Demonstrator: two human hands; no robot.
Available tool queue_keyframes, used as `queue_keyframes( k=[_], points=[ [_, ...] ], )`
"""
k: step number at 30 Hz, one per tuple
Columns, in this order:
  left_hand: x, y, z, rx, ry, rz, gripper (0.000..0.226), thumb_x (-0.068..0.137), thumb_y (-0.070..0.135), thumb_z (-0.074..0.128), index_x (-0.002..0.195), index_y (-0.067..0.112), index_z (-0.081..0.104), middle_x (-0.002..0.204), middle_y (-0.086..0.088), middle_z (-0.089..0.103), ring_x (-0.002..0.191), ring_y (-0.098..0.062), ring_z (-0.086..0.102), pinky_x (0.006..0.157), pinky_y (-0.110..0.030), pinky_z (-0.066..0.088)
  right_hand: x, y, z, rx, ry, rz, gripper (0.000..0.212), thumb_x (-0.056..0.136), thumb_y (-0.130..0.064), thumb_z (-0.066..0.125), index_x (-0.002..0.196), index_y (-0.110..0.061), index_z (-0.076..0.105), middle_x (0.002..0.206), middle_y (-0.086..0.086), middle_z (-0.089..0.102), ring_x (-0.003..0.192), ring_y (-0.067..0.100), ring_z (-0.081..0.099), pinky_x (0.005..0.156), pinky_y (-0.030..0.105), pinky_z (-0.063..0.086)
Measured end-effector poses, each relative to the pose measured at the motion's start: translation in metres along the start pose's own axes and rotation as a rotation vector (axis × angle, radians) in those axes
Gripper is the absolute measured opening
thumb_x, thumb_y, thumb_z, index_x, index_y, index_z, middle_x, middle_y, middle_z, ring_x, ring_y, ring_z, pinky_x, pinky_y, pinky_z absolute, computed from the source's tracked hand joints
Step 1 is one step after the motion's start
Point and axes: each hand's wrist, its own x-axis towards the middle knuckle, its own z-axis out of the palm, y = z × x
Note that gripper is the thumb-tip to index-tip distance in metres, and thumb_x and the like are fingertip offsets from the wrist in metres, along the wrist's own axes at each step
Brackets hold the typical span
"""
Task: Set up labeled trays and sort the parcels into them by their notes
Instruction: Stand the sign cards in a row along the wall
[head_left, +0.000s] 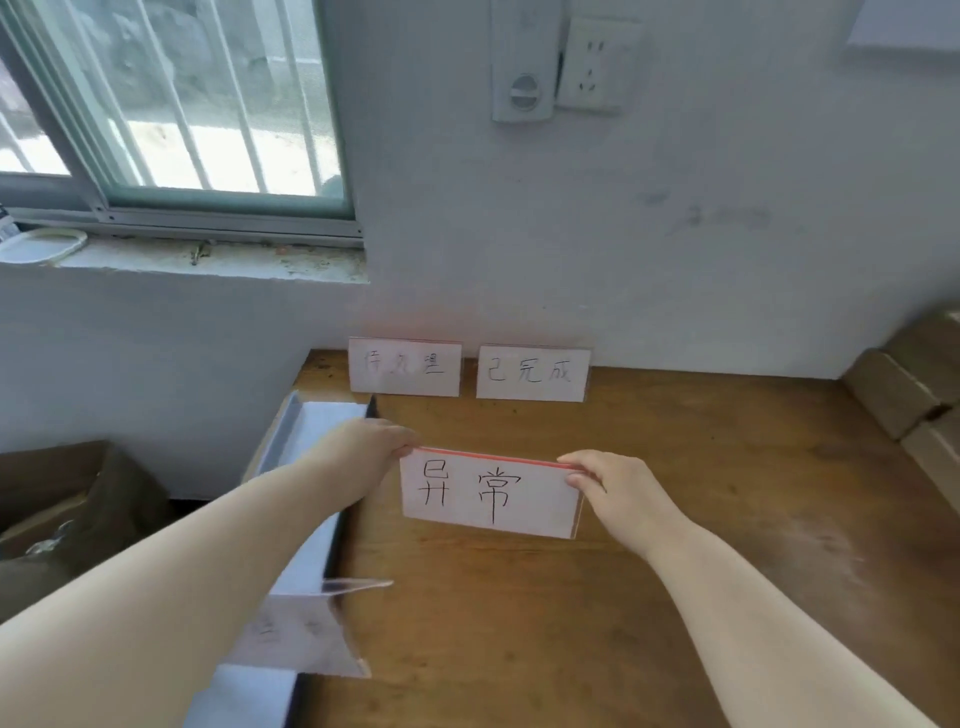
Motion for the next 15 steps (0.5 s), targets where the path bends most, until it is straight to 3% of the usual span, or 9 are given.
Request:
queue_keyframes(
  k=[7,11,15],
  points=[
    [0.029,0.112,0.028,0.116,-0.165,0.046,0.039,0.103,0.036,0.032,0.134,0.023,0.053,0.13,0.001,0.059,0.119,-0.019,0.053,0.098,-0.034,0.042,-0.031,0.107,-0.063,0.058,-0.03,0.051,0.028,0.098,-0.018,0.05,0.123,-0.017,0.063,0.122,-0.003,0.064,0.113,0.009,0.055,0.09,0.015,0.036],
    [0.038,0.16,0.039,0.133,-0.1,0.023,0.035,0.104,0.025,0.034,0.136,0.025,0.05,0.131,0.003,0.057,0.119,-0.018,0.052,0.094,-0.027,0.041,-0.041,0.146,-0.08,0.072,-0.018,0.091,0.028,0.097,-0.018,0.052,0.123,-0.017,0.063,0.123,-0.002,0.063,0.115,0.011,0.054,0.092,0.016,0.035],
    [0.035,0.172,0.052,0.136,-0.065,0.01,0.036,0.102,0.018,0.038,0.134,0.027,0.051,0.124,0.003,0.061,0.113,-0.02,0.056,0.092,-0.03,0.045,-0.051,0.162,-0.083,0.016,0.024,0.078,0.029,0.097,-0.018,0.052,0.124,-0.014,0.062,0.127,0.0,0.061,0.121,0.015,0.052,0.103,0.02,0.033]
  ],
)
